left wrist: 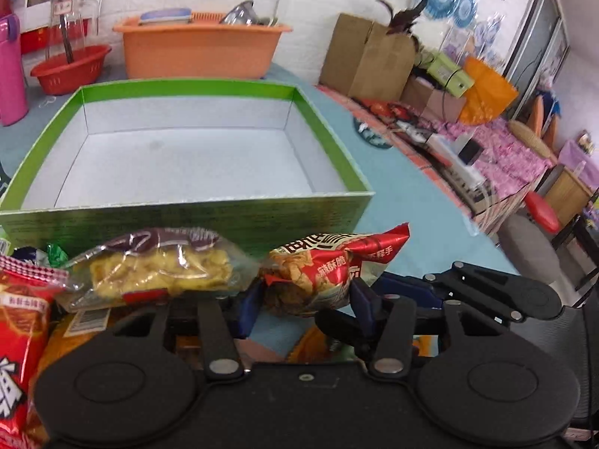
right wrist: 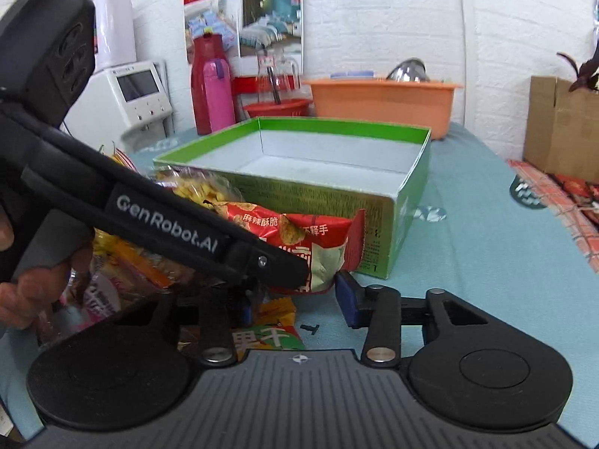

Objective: Organize snacks
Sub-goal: 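Lift the red chips bag with the left gripper over the box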

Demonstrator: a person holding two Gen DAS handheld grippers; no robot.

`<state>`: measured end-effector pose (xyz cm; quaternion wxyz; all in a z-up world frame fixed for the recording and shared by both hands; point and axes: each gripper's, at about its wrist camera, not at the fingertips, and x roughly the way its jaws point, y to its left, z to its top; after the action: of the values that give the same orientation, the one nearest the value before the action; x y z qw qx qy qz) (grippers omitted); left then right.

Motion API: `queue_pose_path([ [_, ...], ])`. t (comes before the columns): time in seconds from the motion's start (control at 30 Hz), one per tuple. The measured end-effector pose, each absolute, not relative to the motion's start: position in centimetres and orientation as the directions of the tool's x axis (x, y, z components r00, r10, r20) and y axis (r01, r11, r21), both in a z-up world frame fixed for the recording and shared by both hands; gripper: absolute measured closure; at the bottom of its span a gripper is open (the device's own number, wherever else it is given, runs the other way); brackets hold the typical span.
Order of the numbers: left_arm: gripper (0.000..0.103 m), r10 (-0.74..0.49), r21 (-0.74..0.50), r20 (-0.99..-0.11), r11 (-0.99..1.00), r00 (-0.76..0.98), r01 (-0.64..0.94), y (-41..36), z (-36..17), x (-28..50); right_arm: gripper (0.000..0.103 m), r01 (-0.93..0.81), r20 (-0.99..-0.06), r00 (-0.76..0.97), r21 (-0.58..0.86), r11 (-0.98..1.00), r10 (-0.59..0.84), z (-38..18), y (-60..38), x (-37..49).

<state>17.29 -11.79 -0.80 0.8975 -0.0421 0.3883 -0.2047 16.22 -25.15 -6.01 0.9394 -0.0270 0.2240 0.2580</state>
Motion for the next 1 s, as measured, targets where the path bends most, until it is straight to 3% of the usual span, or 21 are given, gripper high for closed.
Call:
queue_pose_path([
  [0.2,0.043,-0.430,-0.212,-0.596,0.899,0.679,0.383,-11.8,3.2,15.1,0.037,-0.495,-0.353,0.813,-0.004,0.869,0.462,-3.2,-25.4,13.6],
  [0.43,0.041,-0.436,-0.230,-0.527,0.899,0.729,0.372,-11.1,5.6,18.0,0.037,-0.489,-0.243,0.851,-0.042,0.871,0.466,-0.4,-25.2,16.2],
  [0.87,0.040,-0.433,-0.316,-0.596,0.901,0.676,0.299,-9.2,2.2,24.0,0.038,-0.497,-0.300,0.831,-0.021,0.868,0.469,-2.9,-24.4,21.7],
  [0.9,0.023,-0.430,-0.313,-0.601,0.902,0.674,0.296,-9.1,2.1,24.2,0.036,-0.496,-0.307,0.830,-0.026,0.868,0.465,-3.1,-24.3,22.0],
  [0.93,0.000,-0.432,-0.316,-0.601,0.901,0.673,0.296,-9.0,2.0,24.2,0.026,-0.492,-0.314,0.831,-0.031,0.870,0.459,-3.4,-24.1,22.3],
  [0.97,0.000,-0.424,-0.314,-0.601,0.905,0.678,0.288,-8.9,2.1,24.0,0.017,-0.491,-0.317,0.832,-0.036,0.870,0.456,-3.6,-24.1,22.5],
  [1.0,0.000,-0.408,-0.305,-0.595,0.912,0.693,0.275,-8.8,2.3,23.6,0.000,-0.482,-0.315,0.837,-0.040,0.875,0.447,-3.6,-24.1,22.5],
])
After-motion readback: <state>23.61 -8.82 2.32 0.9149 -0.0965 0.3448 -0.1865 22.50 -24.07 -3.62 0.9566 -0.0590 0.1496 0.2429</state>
